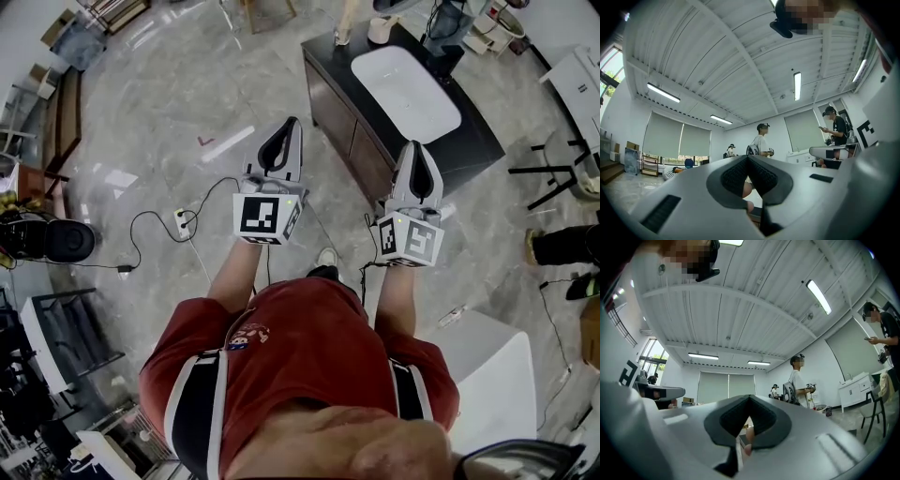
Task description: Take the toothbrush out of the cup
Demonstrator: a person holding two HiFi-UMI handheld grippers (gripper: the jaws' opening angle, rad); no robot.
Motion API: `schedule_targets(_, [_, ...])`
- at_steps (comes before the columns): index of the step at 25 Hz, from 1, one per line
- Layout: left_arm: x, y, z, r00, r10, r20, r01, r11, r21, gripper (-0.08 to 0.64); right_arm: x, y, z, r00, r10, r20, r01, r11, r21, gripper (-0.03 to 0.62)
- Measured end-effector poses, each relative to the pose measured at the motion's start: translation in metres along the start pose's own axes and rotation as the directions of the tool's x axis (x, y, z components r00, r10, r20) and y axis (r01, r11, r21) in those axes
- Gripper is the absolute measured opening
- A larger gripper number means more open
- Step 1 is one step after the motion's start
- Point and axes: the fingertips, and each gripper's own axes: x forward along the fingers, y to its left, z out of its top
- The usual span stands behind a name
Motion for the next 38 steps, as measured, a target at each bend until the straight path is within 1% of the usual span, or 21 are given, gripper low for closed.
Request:
schedule_targets(7, [0.034,0.001,-0.004,1.0,0.012,0.002,-0.012,1.0,-0.004,0.005,0.029,-0.015,-0.002,1.0,0.018,0.005,-0.018,1.0,0.0,0.009])
schedule_targets(11, [0.05,0.011,-0.012,1.0,0.009,-0.006,-0.009,1.0,-0.02,0.005,0.044,-0.02,-0.021,1.0,0.011,-0.021,-0.011,1.0,0.003,0.009])
schedule_targets(16, [0.076,0.034,-0.027,1.0,-0.002,-0.002,0.001,0.998,-0.055,0.006,0.079,-0.007,-0.024,0.999,0.025,-0.025,-0.026,0.998,-0.053,0.009])
schedule_targets(21, [0.122,0.063,-0.042,1.0,-0.021,0.001,0.021,0.997,-0.081,0.005,0.13,-0.005,-0.041,0.999,0.014,-0.038,-0.017,0.997,-0.078,0.009])
schedule_targets(25, [0.161,0.099,-0.047,1.0,-0.023,0.008,0.024,0.997,-0.076,0.005,0.181,0.005,-0.053,0.999,0.013,-0.045,-0.017,0.996,-0.088,0.009])
schedule_targets(29, [0.195,0.131,-0.057,0.999,-0.037,-0.003,0.037,0.995,-0.094,0.005,0.224,0.01,-0.068,0.998,-0.005,-0.067,-0.002,0.994,-0.107,0.009])
schedule_targets(34, [0.238,0.16,-0.066,0.997,-0.077,-0.005,0.076,0.991,-0.107,0.005,0.269,0.008,-0.082,0.996,-0.048,-0.078,0.04,0.993,-0.112,0.009])
schedule_targets(38, [0.261,0.177,-0.076,0.994,-0.112,0.003,0.112,0.987,-0.119,0.005,0.289,0.012,-0.092,0.994,-0.077,-0.076,0.067,0.989,-0.131,0.009])
